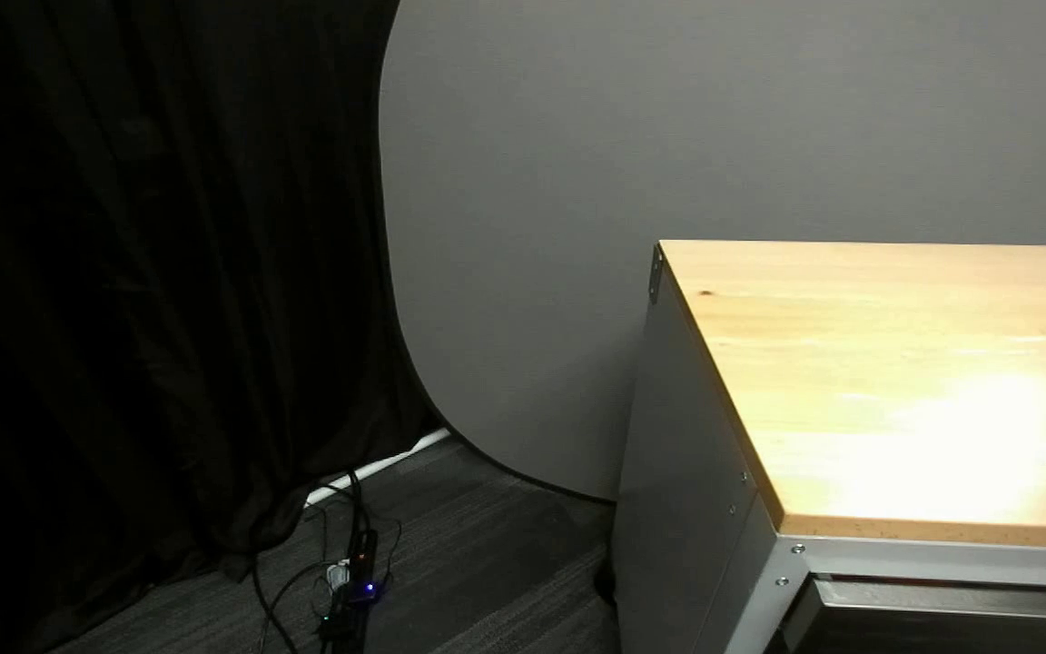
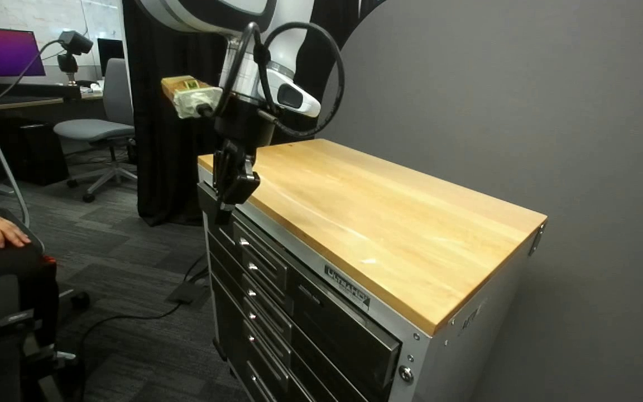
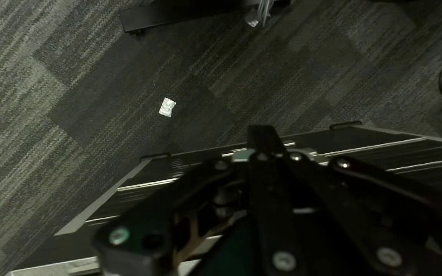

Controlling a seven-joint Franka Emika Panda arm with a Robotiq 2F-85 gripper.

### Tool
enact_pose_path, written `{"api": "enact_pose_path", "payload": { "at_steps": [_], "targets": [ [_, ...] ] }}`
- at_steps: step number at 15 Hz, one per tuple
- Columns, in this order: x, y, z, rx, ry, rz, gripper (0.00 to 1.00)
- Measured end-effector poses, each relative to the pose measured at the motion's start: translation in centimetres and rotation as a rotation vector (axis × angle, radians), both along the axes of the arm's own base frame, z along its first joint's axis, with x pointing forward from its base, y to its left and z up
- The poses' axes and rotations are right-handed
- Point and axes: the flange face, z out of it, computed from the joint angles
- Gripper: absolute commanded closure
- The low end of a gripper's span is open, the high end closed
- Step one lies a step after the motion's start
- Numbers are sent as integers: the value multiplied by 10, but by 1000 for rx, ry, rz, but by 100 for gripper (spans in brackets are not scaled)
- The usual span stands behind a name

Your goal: Put the screwdriver inside the open drawer, close the open drawer

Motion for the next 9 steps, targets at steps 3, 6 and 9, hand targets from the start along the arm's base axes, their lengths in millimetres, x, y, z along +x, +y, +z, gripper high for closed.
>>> {"api": "enact_pose_path", "payload": {
  "at_steps": [3, 6, 9],
  "targets": [
    [6, 7, 8, 1, -26, 30, 100],
    [16, 18, 23, 5, -67, 54, 66],
    [24, 28, 35, 8, -95, 72, 44]
  ]
}}
